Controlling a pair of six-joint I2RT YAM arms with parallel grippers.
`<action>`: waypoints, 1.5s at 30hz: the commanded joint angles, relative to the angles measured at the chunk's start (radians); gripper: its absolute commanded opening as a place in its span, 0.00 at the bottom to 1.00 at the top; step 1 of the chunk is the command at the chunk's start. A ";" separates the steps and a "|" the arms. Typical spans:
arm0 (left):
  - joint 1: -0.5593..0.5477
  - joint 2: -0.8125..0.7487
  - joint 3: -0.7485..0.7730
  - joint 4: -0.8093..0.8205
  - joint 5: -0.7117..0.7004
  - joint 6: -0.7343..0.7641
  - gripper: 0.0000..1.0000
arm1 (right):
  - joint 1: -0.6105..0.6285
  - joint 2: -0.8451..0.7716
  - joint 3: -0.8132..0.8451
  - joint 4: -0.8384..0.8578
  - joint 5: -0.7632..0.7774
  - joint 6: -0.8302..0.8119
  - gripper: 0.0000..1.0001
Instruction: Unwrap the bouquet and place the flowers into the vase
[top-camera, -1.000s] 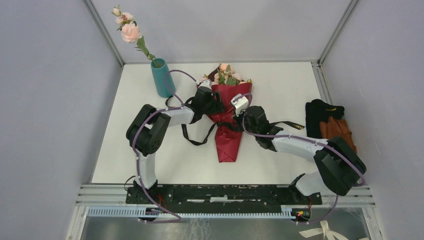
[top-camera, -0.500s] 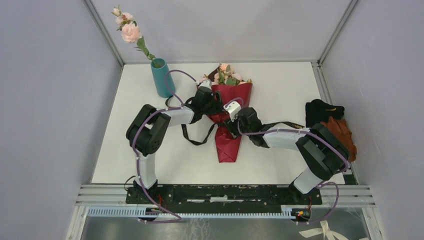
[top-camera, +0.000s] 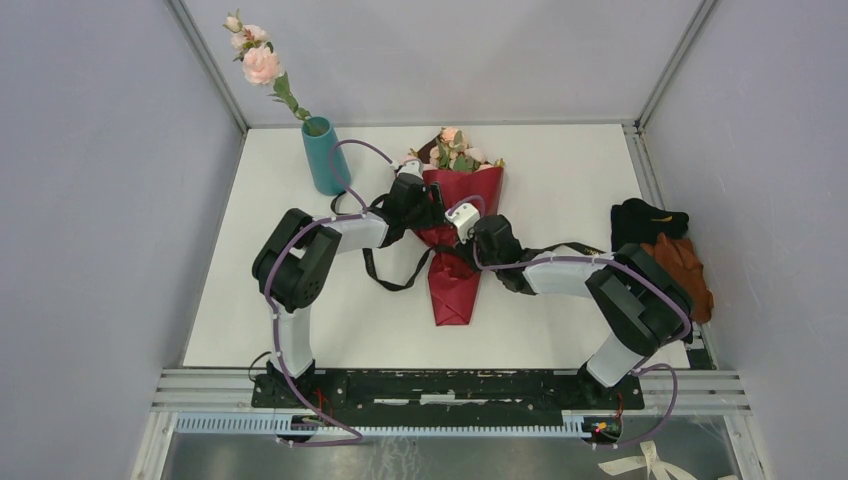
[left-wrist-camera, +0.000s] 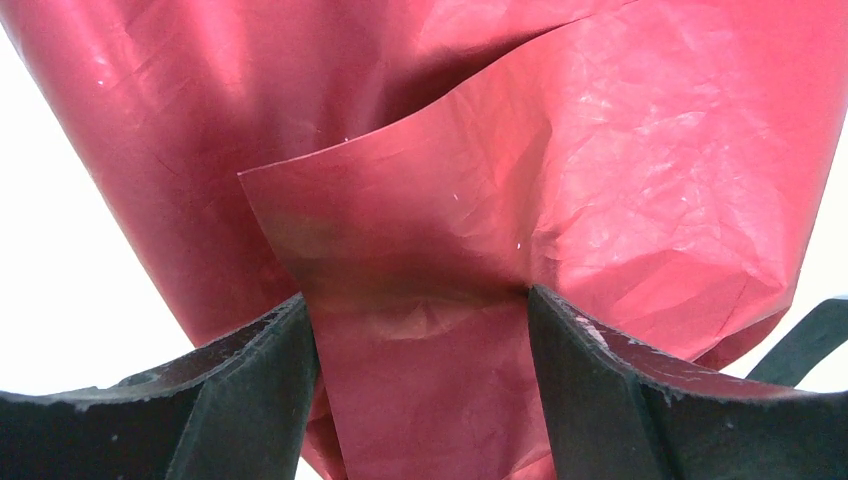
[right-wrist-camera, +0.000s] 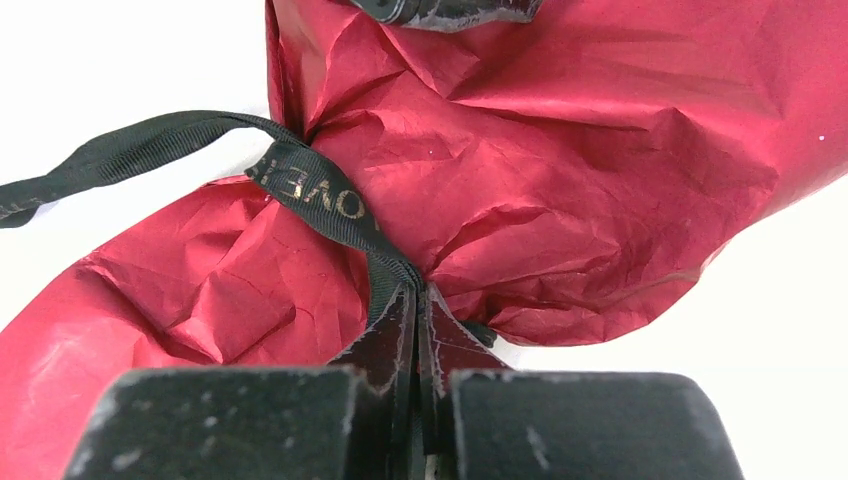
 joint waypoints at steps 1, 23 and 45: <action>-0.003 -0.012 0.015 -0.010 -0.009 0.026 0.79 | 0.004 -0.055 0.021 0.022 0.007 0.010 0.00; 0.001 0.010 0.055 -0.028 -0.007 0.025 0.80 | 0.001 -0.495 -0.049 -0.072 0.194 0.005 0.00; 0.001 -0.102 0.013 -0.031 0.007 0.023 0.80 | -0.248 -0.677 0.545 -0.438 0.298 -0.101 0.00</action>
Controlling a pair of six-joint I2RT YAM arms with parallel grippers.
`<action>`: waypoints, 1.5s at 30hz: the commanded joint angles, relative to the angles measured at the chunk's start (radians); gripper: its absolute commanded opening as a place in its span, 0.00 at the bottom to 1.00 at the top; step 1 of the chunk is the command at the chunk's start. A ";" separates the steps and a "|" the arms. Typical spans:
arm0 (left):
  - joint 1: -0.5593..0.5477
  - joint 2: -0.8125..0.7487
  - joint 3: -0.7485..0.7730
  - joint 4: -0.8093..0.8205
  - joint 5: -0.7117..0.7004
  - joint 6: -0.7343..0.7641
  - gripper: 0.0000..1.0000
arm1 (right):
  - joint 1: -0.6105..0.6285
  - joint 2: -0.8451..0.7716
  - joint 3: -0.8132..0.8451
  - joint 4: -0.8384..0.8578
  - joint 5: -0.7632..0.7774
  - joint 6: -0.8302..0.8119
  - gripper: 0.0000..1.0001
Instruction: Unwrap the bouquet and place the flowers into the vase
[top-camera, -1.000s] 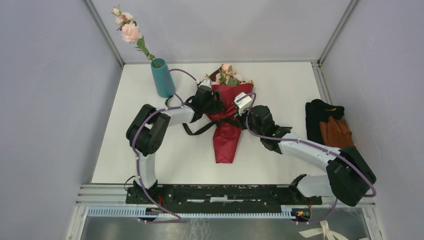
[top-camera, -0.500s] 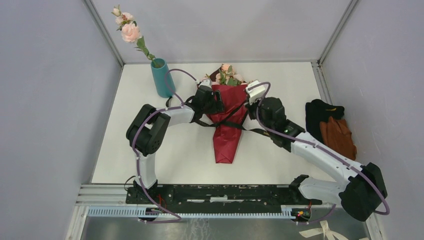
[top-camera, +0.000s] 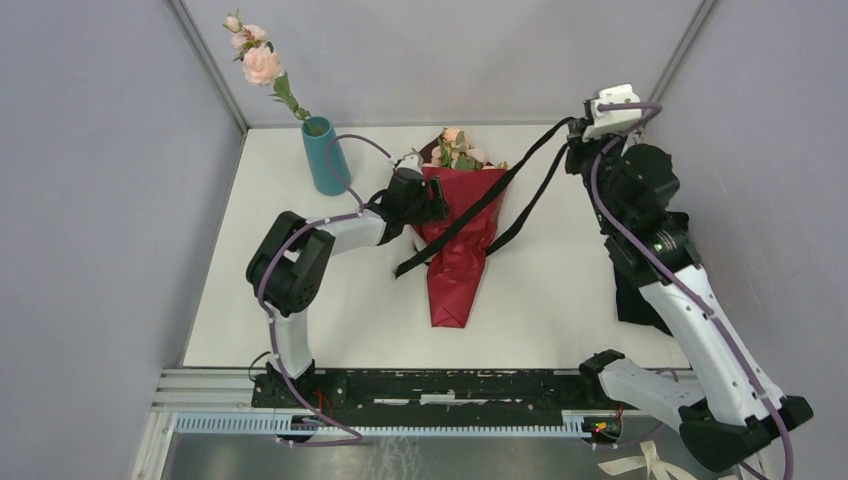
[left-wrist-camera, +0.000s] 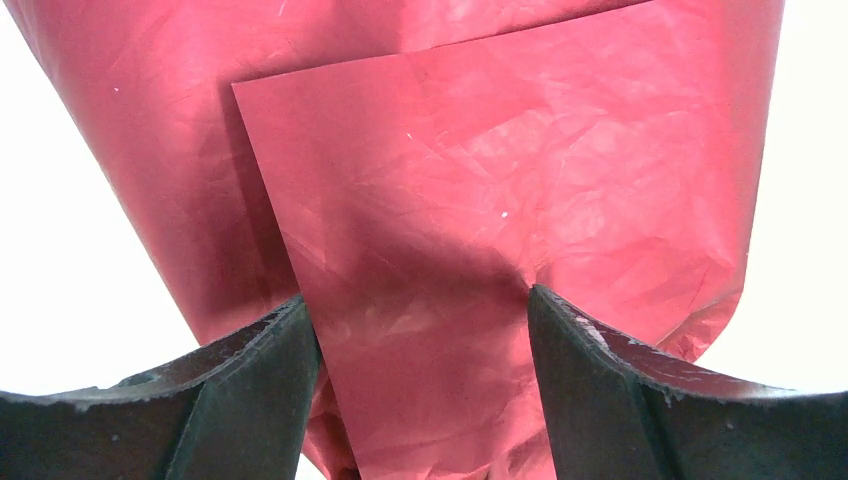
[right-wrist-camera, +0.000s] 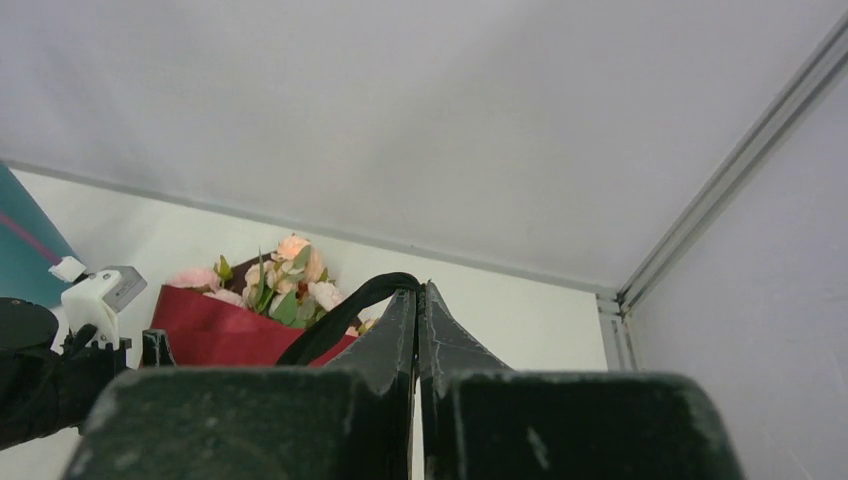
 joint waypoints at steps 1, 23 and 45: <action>0.001 -0.070 -0.007 0.000 0.005 0.026 0.80 | 0.001 -0.093 -0.039 0.054 0.033 -0.044 0.00; 0.001 -0.046 -0.008 0.006 0.019 0.027 0.79 | -0.006 0.125 -0.379 0.204 -0.146 0.076 0.00; -0.006 -0.024 -0.014 -0.016 -0.018 0.031 0.79 | 0.028 0.354 -0.628 0.352 -0.343 0.153 0.23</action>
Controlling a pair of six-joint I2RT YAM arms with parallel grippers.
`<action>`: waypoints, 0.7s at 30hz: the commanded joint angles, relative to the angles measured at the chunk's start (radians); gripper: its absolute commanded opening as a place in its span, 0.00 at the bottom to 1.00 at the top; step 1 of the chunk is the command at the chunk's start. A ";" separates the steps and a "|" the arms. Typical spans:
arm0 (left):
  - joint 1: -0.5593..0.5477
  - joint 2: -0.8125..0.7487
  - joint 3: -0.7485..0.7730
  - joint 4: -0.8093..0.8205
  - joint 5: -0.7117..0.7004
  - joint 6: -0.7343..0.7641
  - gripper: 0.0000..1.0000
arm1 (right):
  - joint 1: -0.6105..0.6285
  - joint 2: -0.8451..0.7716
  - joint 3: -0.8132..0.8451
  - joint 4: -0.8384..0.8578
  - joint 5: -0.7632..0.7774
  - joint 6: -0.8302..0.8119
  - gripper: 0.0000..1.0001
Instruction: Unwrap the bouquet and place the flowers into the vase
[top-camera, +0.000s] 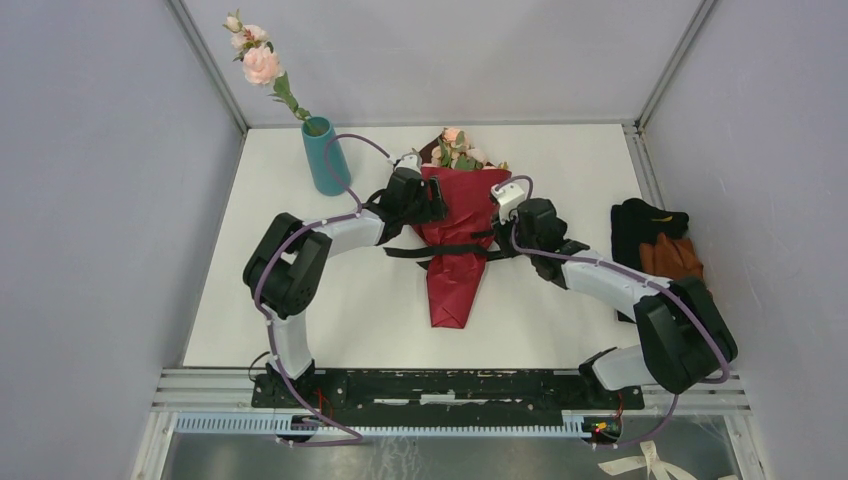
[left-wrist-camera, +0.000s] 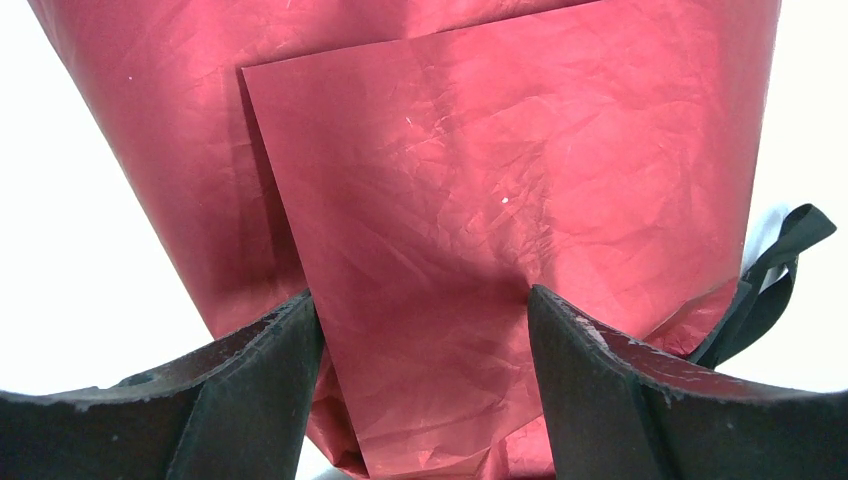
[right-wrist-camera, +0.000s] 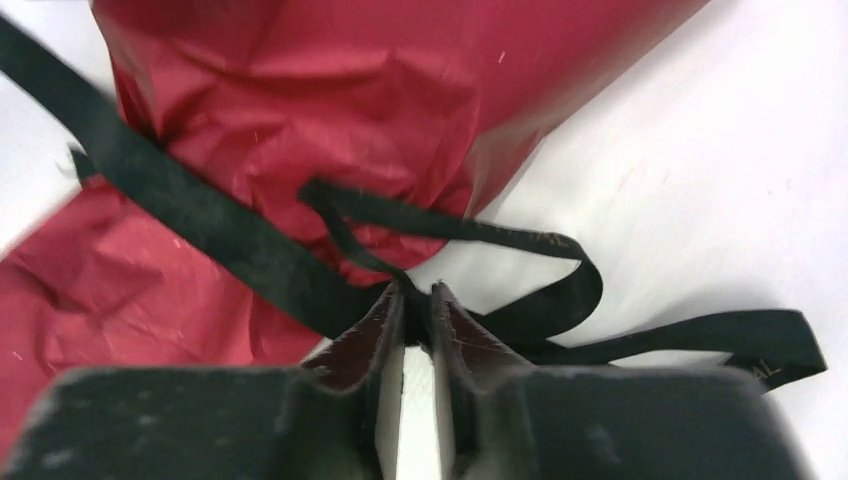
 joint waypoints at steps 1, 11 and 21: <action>-0.005 0.008 -0.007 0.014 -0.009 0.029 0.79 | 0.002 0.020 -0.043 0.051 -0.003 0.039 0.32; -0.006 -0.003 -0.019 0.017 -0.002 0.025 0.79 | 0.011 0.114 -0.056 0.072 -0.041 0.048 0.70; -0.006 0.001 -0.027 0.016 -0.012 0.033 0.80 | 0.031 0.065 -0.065 0.033 0.042 -0.040 0.71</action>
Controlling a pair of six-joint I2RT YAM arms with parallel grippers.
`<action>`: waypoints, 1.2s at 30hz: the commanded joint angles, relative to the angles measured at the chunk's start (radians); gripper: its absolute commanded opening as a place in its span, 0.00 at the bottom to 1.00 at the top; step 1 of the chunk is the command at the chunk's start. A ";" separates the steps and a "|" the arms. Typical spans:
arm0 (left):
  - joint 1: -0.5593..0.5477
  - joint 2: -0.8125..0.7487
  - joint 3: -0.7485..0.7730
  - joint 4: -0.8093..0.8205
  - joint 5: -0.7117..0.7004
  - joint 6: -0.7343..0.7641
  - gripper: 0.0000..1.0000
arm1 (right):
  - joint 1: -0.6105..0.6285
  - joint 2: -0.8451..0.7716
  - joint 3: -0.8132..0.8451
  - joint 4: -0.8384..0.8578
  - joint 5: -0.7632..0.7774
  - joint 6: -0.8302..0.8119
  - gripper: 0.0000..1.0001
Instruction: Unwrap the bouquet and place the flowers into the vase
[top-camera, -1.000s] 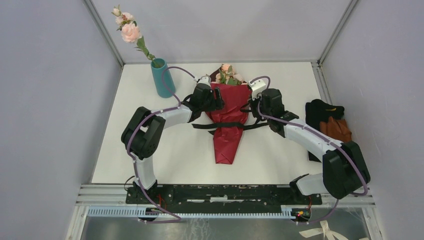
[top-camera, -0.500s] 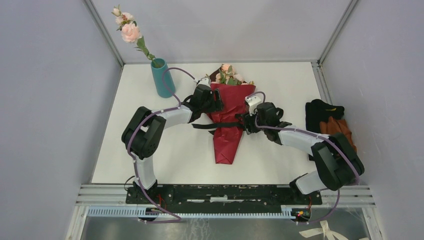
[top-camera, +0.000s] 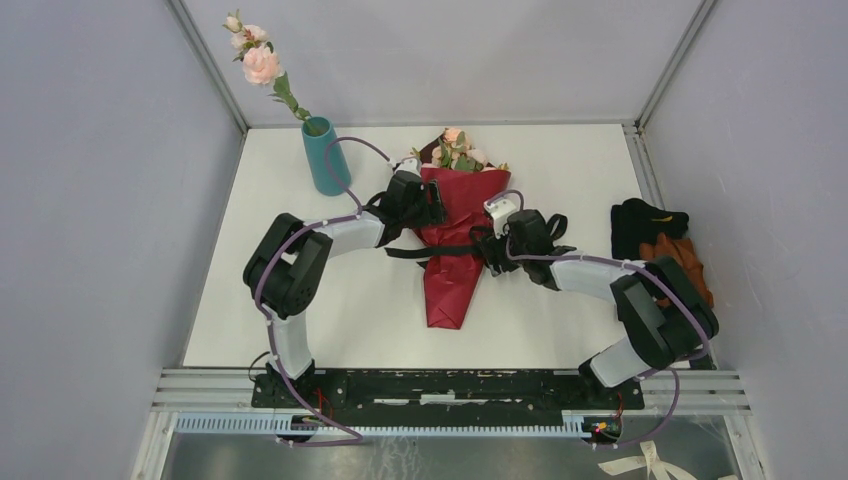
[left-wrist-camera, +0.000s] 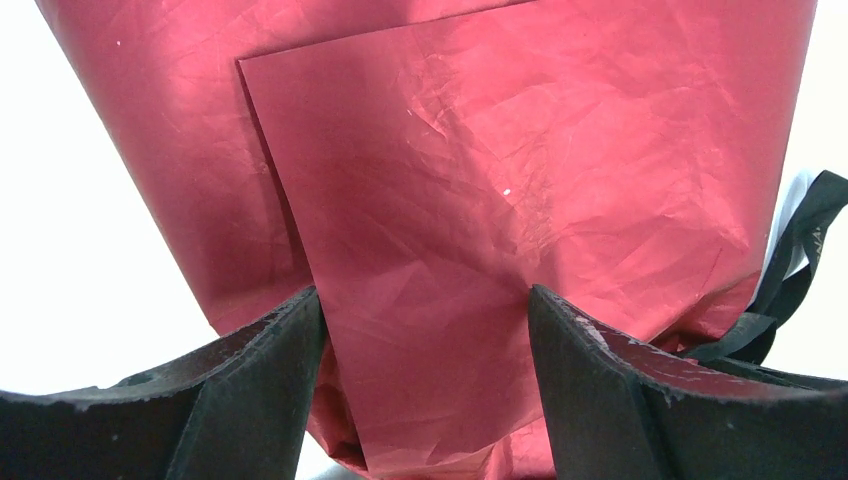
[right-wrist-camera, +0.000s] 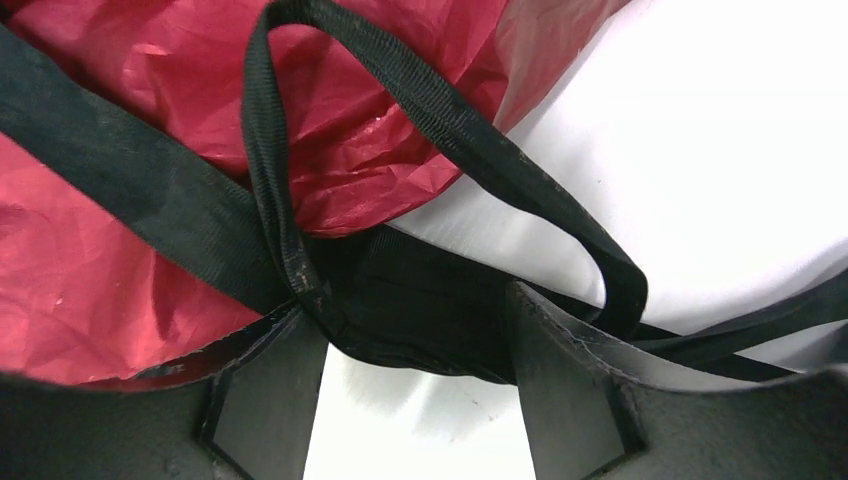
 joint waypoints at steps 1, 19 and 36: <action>-0.003 0.003 -0.006 0.017 -0.009 0.031 0.80 | 0.011 -0.095 0.000 -0.002 0.035 -0.084 0.71; -0.004 0.018 0.008 0.015 0.001 0.032 0.79 | 0.013 0.091 0.121 -0.100 -0.134 -0.226 0.68; -0.005 0.014 0.008 0.010 -0.008 0.037 0.79 | -0.069 -0.039 0.134 -0.119 0.049 -0.085 0.00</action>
